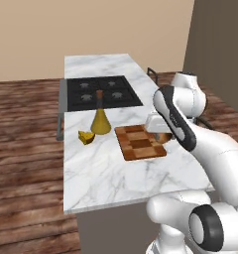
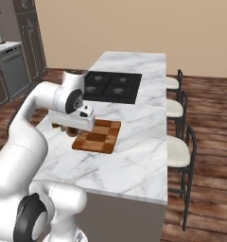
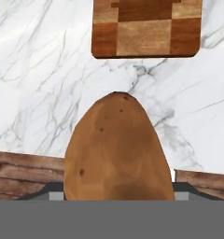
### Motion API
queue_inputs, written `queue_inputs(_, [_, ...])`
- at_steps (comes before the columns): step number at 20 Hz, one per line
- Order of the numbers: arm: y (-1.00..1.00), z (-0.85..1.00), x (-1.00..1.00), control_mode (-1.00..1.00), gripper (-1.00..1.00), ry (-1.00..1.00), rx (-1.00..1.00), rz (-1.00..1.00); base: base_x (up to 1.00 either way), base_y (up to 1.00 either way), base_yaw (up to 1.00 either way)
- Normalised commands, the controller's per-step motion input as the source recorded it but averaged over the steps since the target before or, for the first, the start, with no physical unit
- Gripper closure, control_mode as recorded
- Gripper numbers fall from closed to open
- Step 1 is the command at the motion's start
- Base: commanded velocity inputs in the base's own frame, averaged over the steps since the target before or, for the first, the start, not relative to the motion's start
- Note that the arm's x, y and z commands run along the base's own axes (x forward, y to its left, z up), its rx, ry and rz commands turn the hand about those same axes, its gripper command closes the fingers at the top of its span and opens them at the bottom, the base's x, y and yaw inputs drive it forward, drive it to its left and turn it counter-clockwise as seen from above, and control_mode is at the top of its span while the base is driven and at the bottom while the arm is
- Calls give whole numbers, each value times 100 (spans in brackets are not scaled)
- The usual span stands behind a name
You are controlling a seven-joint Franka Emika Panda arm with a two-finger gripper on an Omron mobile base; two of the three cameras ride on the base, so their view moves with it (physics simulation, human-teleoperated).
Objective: Retrieve the reheated potato from the microwave, then place the potato, cheese, and condiment on the cutting board.
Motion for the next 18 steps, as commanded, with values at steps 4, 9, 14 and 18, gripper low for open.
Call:
queue_inputs(4, [-12, -12, 74, -100, 100, 11, 0, 0, 0, 0, 0])
queue_inputs(9, [-11, -15, 72, -100, 100, 15, 0, 0, 0, 0, 0])
queue_inputs(14, [-2, -29, 60, -100, 100, 15, 0, 0, 0, 0, 0])
queue_inputs(18, [1, -32, 61, -100, 100, 9, 0, 1, 0, 0, 0])
